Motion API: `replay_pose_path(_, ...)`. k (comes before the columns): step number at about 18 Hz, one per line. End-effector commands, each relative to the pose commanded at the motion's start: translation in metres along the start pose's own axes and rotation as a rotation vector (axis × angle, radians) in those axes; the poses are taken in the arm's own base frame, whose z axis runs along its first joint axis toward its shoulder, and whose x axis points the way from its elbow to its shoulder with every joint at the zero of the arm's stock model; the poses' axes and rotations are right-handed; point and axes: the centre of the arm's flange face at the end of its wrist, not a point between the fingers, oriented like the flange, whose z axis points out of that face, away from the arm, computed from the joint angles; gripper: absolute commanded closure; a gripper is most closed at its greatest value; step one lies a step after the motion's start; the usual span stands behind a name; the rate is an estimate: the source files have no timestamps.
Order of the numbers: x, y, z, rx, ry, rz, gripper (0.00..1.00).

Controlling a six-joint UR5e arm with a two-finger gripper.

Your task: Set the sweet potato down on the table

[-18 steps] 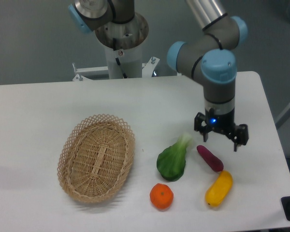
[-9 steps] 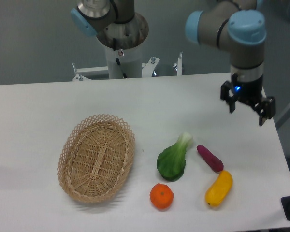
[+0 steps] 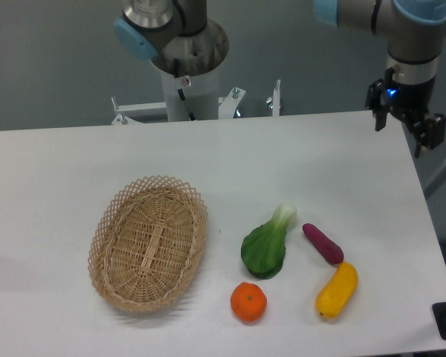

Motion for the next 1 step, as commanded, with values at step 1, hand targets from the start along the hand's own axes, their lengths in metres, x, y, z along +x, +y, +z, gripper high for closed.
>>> replay_pose_path(1, 0.0009, -0.0003, 0.0004, 0.001, 0.001, -0.002, 0.0)
